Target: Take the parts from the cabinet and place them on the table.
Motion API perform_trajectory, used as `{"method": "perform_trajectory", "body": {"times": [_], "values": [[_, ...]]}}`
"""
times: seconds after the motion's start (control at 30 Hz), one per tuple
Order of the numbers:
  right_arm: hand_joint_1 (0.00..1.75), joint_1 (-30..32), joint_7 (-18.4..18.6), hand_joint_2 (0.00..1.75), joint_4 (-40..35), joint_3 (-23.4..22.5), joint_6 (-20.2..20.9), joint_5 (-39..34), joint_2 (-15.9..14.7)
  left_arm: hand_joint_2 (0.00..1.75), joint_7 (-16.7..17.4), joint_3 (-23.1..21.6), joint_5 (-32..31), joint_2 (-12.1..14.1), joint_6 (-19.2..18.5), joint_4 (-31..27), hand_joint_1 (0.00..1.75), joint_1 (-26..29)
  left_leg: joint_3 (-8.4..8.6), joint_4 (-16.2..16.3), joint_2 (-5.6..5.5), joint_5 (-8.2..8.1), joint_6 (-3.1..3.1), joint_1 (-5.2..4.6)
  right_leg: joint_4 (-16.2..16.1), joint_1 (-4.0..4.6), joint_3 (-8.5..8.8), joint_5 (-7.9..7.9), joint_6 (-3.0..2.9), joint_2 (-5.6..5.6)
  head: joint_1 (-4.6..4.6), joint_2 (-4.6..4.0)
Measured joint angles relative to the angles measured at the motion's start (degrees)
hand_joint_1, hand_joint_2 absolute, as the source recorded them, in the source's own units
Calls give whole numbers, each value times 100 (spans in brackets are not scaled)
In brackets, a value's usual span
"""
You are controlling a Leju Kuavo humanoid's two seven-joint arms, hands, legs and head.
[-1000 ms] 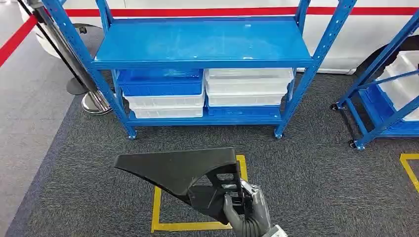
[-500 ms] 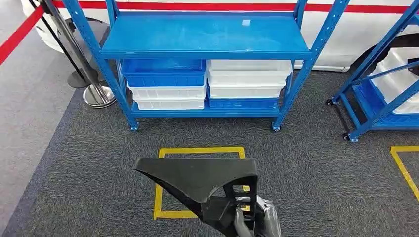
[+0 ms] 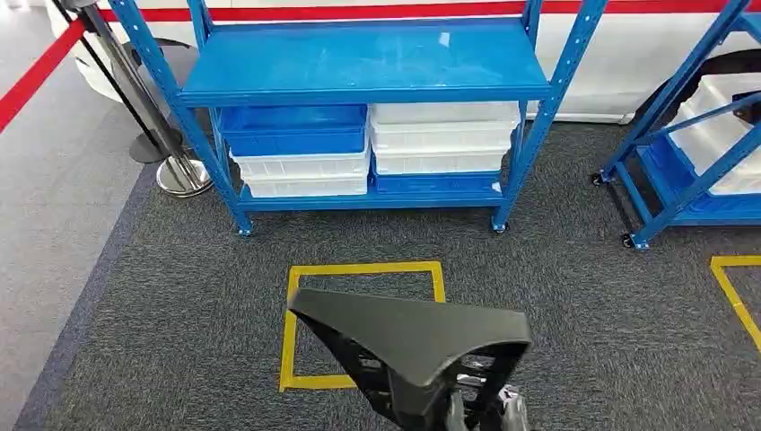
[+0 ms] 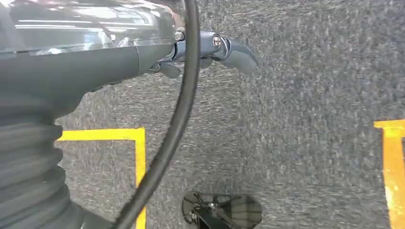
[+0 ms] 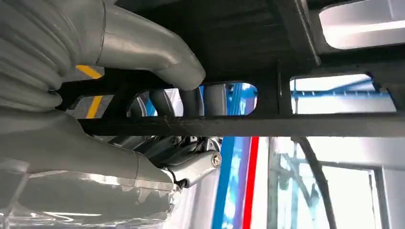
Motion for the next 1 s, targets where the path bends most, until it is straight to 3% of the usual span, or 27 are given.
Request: {"method": "perform_trajectory", "body": {"times": [0.03, 0.07, 0.1, 0.13, 0.23, 0.27, 0.3, 0.33, 0.4, 0.43, 0.47, 0.5, 0.57, 0.6, 0.63, 0.67, 0.73, 0.77, 0.8, 0.83, 0.87, 0.9, 0.93, 0.97, 1.0], "values": [[175, 225, -124, 175, -50, -74, 26, -4, 17, 175, 4, 11, 57, 15, 61, 0, 0, -4, -266, 859, 2, -441, -44, 4, 17, 13, -75, 46, 4, 30, 0, 0], [175, 735, -590, 175, -199, -498, 475, -397, 190, 175, 68, 57, 129, 46, 147, 0, 0, 17, 545, -152, -90, 166, -44, 35, 167, 6, -216, 71, 41, 198, 0, 0], [175, 835, -681, 175, -256, -643, 672, -448, 289, 175, 68, 64, 136, 50, 162, 0, 0, 24, 758, -576, -367, 143, -2, 53, 203, -6, -257, 69, 53, 242, 2, 0], [175, 907, -753, 175, -304, -814, 934, -494, 412, 175, 66, 77, 142, 63, 169, 0, 0, 38, 852, -662, -559, 112, 27, 53, 247, 14, -330, 88, 105, 306, 0, 0], [175, 1095, -864, 175, -448, -1422, 1844, -590, 888, 175, 59, 136, 182, 68, 180, 0, 0, 50, 814, -684, -361, 114, 60, 21, 236, -20, -391, 174, 233, 504, 0, 0], [175, 1146, -875, 175, -494, -1631, 2046, -592, 1037, 175, 61, 142, 179, 61, 182, 0, 0, 37, 825, -767, -286, 165, 131, 79, 253, 15, -412, 169, 268, 540, 0, 0], [175, 1185, -886, 175, -511, -1821, 2206, -588, 1161, 175, 77, 142, 162, 61, 182, 0, 0, 20, 834, -793, -191, 190, 159, 77, 358, 10, -450, 81, 284, 348, 2, 0], [175, 1188, -888, 175, -536, -1983, 2337, -570, 1268, 175, 114, 142, 129, 61, 182, 0, 0, 15, 815, -794, -133, 202, 204, 76, 648, 12, -590, -135, 301, 209, 2, 0], [175, 1200, -888, 175, -540, -2245, 2485, -513, 1445, 175, 160, 142, 81, 61, 180, 0, 0, 37, 784, -791, 32, 208, 217, 59, 1485, -10, -991, -560, 341, 137, 2, 0], [175, 1224, -888, 175, -542, -2326, 2500, -509, 1500, 175, 160, 142, 68, 59, 173, 0, 0, 43, 762, -787, 118, 209, 217, 56, 1835, -23, -1153, -674, 364, 125, 4, 0], [175, 1245, -888, 175, -540, -2411, 2507, -503, 1554, 175, 160, 140, 48, 59, 171, 2, 0, 38, 758, -782, 202, 209, 216, 56, 1931, -41, -1184, -634, 379, 114, 2, 0], [175, 1255, -888, 175, -542, -2468, 2507, -492, 1589, 175, 160, 140, 33, 59, 171, 2, 0, 29, 761, -780, 272, 207, 215, 57, 1757, -56, -1077, -478, 389, 89, 2, 0], [175, 1266, -888, 175, -555, -2560, 2498, -485, 1650, 175, 160, 138, 15, 44, 169, 7, 0, 9, 791, -772, 390, 186, 182, 58, 844, -75, -557, -10, 380, -80, 2, 0], [175, 1269, -888, 175, -575, -2590, 2470, -474, 1681, 175, 160, 138, 15, 37, 164, 7, 0, 6, 820, -761, 441, 171, 158, 51, 399, -69, -303, 128, 358, -302, 2, 0], [175, 1264, -886, 175, -584, -2614, 2459, -474, 1694, 175, 160, 138, 15, 35, 156, 7, 0, 12, 811, -735, 491, 148, 114, 6, 238, 24, -261, 35, 321, -484, 2, 0], [175, 1279, -888, 175, -605, -2642, 2433, -474, 1729, 175, 158, 138, 15, 33, 153, 13, 0, 12, 820, -736, 542, 150, 78, 3, 253, 12, -287, 57, 255, -389, 0, 0], [175, 1309, -888, 175, -625, -2691, 2422, -476, 1770, 175, 158, 138, 20, 22, 153, 15, 0, -9, 847, -752, 671, 152, 29, -6, 261, 41, -339, 60, 199, -269, 2, 0], [175, 1318, -888, 175, -638, -2702, 2402, -472, 1784, 175, 151, 138, 28, 2, 153, 15, 0, -24, 861, -751, 729, 140, 0, -2, 224, 6, -348, 86, 150, -202, 0, 0], [175, 1327, -890, 175, -647, -2706, 2358, -457, 1806, 175, 144, 138, 37, -4, 153, 15, 0, -35, 826, -665, 506, 35, -41, 39, 199, -23, -332, 117, 102, -153, 2, 0], [175, 1315, -890, 175, -656, -2708, 2334, -441, 1827, 175, 131, 138, 50, -15, 149, 17, 0, -28, 715, -412, 243, -173, -40, 41, 196, -28, -348, 129, 54, -101, 0, 0], [175, 1306, -890, 175, -656, -2700, 2326, -428, 1849, 175, 127, 140, 79, -17, 142, 17, 0, -9, 523, 31, 97, -425, -44, 42, 197, -24, -363, 136, 30, -40, 0, 0], [175, 1306, -890, 175, -656, -2699, 2310, -420, 1862, 175, 127, 142, 79, -17, 140, 17, 0, 14, 294, 546, 25, -661, -50, 40, 198, -12, -374, 143, 20, 37, 2, 0], [175, 1308, -890, 175, -656, -2699, 2299, -411, 1867, 175, 127, 142, 79, -15, 134, 17, 0, 36, 100, 958, 5, -796, -53, 40, 204, -1, -383, 146, 14, 116, 0, 0], [175, 1311, -890, 175, -651, -2699, 2293, -389, 1869, 175, 127, 142, 79, -15, 129, 17, 0, 52, 0, 1149, 4, -787, -49, 40, 215, 6, -386, 147, 13, 196, 2, 0], [175, 1308, -890, 175, -649, -2699, 2273, -387, 1871, 175, 127, 142, 79, -17, 114, 17, 0, 55, 37, 1035, -1, -624, -38, 40, 231, 8, -381, 147, 14, 275, 0, 0]]}}
